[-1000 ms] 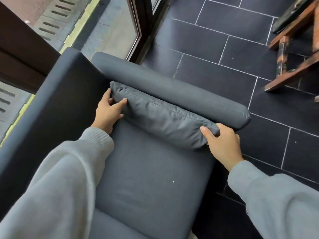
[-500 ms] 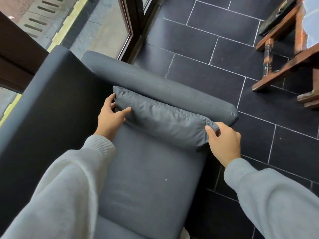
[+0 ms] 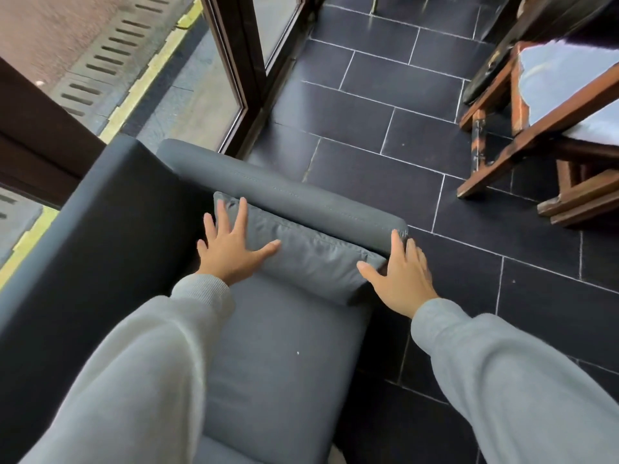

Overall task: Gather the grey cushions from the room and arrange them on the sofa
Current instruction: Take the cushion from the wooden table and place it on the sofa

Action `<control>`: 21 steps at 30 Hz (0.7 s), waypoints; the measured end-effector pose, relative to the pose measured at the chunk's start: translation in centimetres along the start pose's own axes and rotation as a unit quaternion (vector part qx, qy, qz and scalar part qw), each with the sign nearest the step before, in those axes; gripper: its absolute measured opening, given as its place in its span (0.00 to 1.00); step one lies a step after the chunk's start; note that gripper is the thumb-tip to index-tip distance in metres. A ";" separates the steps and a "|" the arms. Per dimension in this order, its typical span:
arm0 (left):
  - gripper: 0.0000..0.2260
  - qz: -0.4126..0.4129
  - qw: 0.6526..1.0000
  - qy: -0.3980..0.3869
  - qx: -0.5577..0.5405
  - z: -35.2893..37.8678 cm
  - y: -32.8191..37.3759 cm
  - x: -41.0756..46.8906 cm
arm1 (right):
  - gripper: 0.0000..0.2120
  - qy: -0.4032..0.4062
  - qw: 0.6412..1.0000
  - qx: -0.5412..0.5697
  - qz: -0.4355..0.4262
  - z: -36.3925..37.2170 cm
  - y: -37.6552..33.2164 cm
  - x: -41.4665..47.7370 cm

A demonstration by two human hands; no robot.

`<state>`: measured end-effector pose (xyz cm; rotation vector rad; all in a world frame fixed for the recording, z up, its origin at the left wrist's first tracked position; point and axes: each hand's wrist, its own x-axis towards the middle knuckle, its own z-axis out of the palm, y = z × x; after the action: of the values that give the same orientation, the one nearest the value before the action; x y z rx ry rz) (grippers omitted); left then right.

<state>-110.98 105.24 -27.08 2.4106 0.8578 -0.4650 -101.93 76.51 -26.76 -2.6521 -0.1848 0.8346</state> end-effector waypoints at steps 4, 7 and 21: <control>0.47 0.086 0.986 0.045 0.138 -3.9 7.1 -6.3 | 0.48 0.019 0.991 -0.116 -0.068 -8.0 0.1 -3.7; 0.45 0.103 0.980 0.076 0.151 -6.7 14.3 -13.4 | 0.48 0.061 0.986 -0.135 -0.081 -15.6 1.4 -8.5; 0.46 0.292 0.920 0.119 0.233 -3.4 53.9 -48.5 | 0.53 0.218 0.974 -0.061 0.024 -45.2 31.0 -41.2</control>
<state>-110.77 48.86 18.61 3.0374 0.0709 -0.1464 -109.04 25.15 18.04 -2.8856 -0.0613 0.2431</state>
